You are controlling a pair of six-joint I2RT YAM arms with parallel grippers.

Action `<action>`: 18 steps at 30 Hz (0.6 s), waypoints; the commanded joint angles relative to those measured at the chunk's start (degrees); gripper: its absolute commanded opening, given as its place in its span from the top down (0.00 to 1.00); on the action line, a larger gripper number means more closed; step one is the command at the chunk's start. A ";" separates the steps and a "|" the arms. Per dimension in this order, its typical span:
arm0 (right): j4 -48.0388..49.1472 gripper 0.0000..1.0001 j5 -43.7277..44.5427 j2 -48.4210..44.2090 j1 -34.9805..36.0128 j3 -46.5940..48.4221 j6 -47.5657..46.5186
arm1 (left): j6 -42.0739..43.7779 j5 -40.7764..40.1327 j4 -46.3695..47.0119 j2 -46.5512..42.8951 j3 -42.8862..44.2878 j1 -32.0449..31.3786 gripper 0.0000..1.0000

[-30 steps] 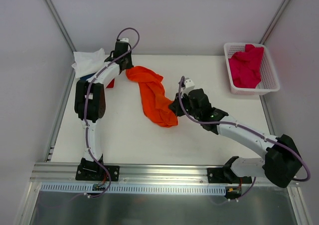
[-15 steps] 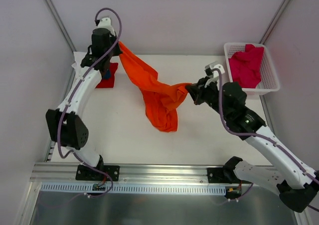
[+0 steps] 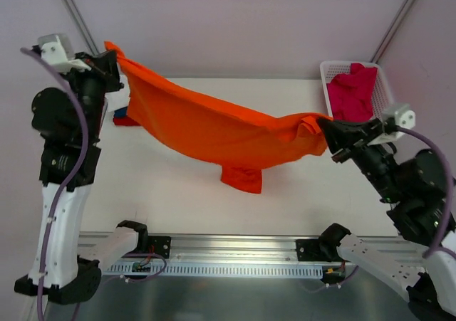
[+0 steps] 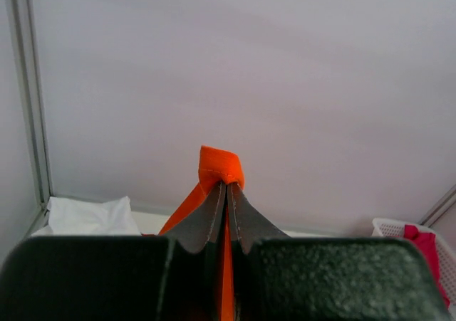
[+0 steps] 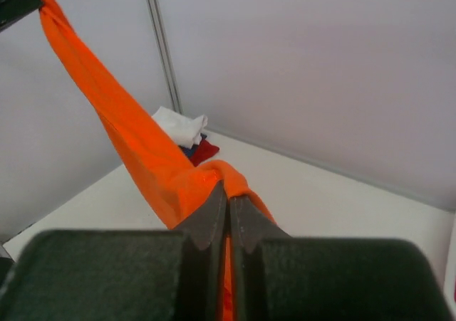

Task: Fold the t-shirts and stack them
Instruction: Flatten out the tshirt

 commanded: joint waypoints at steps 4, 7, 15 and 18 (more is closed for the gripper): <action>-1.25 1.00 4.48 -9.42 -0.14 5.22 -3.17 | -0.99 -2.53 -2.61 -11.74 1.47 0.52 1.00; -2.48 1.00 4.13 -10.58 -0.23 7.15 -3.35 | -1.87 -1.83 -4.46 -15.43 3.33 0.52 1.00; -2.22 1.00 -0.27 -10.76 -0.14 11.55 -1.33 | -6.35 2.39 -7.37 -20.71 7.80 0.52 1.00; -2.13 1.00 -0.18 -10.06 -0.14 12.43 -1.24 | -6.79 3.01 -8.25 -20.10 9.30 0.61 1.00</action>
